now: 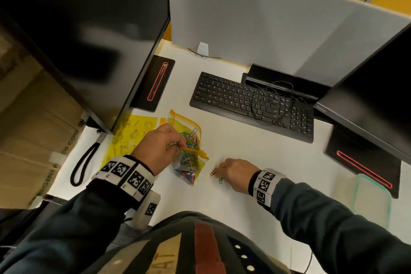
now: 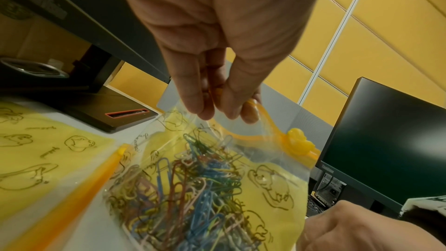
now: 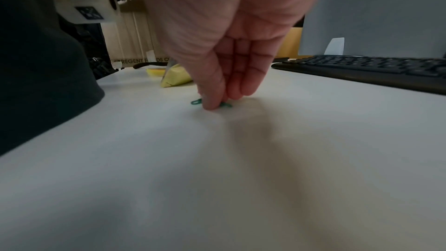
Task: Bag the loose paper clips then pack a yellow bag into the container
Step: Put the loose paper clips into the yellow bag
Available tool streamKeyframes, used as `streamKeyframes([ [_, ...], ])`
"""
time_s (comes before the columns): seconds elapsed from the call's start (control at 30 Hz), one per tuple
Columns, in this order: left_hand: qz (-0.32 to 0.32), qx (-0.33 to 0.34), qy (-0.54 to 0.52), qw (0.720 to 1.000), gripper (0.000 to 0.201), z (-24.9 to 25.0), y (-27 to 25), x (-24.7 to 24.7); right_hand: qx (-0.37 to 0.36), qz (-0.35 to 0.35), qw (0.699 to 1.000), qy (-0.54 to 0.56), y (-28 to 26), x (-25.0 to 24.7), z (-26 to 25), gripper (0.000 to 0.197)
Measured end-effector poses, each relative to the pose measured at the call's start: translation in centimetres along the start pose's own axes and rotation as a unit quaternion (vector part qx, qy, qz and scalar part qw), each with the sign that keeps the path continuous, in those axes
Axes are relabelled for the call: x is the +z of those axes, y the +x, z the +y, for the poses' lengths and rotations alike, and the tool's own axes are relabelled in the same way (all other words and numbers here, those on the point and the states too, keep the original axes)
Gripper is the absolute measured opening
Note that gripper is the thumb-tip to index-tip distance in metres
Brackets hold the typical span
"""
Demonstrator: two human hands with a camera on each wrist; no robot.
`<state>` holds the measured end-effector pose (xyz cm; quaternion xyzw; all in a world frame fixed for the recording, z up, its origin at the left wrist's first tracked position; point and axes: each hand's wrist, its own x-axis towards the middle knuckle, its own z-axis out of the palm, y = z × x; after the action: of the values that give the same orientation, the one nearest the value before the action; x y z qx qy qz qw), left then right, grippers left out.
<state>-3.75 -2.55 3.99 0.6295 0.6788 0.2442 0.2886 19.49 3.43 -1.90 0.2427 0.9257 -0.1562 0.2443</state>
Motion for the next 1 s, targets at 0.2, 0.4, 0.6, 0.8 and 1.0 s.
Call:
streamKeyframes([
  [0.2, 0.003, -0.005, 0.008, 1.0, 0.023, -0.2, -0.3, -0.1, 0.034, -0.022, 0.999, -0.01, 0.6, 0.1, 0.2, 0.027],
  [0.4, 0.005, 0.0, 0.007, 1.0, 0.022, 0.0, -0.3, -0.1, 0.076, -0.026, 0.996, 0.046, 0.5, -0.1, -0.4, 0.021],
  [0.6, 0.005, 0.006, 0.012, 1.0, 0.023, -0.1, -0.3, -0.1, 0.108, 0.045, 0.975, 0.188, 0.1, 0.1, -0.4, 0.033],
  [0.8, 0.009, 0.003, 0.013, 1.0, 0.021, -0.3, -0.3, -0.1, 0.062, 0.014, 0.989, 0.133, 2.2, -0.2, -1.3, 0.032],
  [1.0, 0.015, -0.001, 0.018, 1.0, 0.02, -0.6, -0.7, -0.2, 0.073, 0.017, 0.993, 0.095, 2.1, -0.4, -1.3, 0.019],
])
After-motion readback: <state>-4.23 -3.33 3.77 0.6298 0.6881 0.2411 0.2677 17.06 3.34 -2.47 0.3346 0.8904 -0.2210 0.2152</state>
